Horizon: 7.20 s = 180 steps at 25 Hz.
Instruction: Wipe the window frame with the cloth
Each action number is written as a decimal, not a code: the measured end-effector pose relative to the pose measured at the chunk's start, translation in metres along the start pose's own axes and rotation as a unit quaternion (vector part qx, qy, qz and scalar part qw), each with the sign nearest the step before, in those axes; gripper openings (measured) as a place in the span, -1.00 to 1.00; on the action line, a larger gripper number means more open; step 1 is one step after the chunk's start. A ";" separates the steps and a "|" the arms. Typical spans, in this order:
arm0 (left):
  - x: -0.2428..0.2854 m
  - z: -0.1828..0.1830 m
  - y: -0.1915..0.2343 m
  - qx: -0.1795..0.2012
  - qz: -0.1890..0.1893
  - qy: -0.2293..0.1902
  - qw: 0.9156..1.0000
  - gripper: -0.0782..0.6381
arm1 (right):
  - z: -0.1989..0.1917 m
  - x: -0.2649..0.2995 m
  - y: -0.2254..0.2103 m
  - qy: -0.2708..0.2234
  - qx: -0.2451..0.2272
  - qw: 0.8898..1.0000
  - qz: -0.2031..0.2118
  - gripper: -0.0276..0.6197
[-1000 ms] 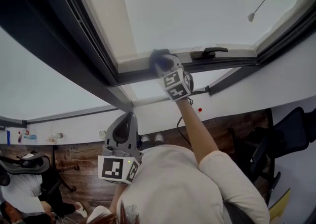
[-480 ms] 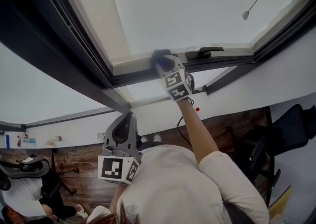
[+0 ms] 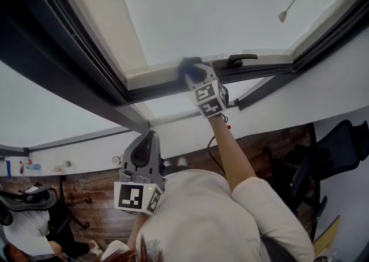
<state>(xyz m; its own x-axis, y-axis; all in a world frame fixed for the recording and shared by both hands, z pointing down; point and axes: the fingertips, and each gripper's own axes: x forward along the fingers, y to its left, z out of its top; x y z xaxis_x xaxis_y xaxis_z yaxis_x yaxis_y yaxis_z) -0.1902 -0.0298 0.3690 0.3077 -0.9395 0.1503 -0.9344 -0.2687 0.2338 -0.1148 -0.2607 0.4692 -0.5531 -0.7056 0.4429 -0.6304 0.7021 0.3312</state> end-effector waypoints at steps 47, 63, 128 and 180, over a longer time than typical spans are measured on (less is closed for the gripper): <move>-0.057 0.002 0.036 -0.006 0.052 -0.008 0.999 -0.76 | 0.067 -0.031 0.072 -0.111 0.002 0.994 0.018 -0.65; -0.126 -0.001 0.095 -0.023 0.178 -0.015 0.984 -0.76 | 0.065 0.030 0.206 -0.061 -0.111 0.985 0.118 -0.65; -0.086 -0.002 0.044 -0.010 0.098 -0.009 0.995 -0.76 | 0.019 0.005 0.142 -0.031 -0.144 0.988 0.051 -0.64; -0.036 -0.012 -0.009 -0.009 0.055 -0.011 0.998 -0.76 | -0.030 -0.027 0.052 -0.010 -0.114 0.993 0.004 -0.64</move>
<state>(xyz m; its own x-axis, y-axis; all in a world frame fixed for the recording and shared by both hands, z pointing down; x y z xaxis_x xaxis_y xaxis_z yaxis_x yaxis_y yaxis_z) -0.1905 0.0091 0.3727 0.1991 -0.9676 0.1552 -0.9588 -0.1596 0.2350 -0.1162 -0.2019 0.4995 -0.5703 -0.6998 0.4302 -0.4869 0.7098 0.5091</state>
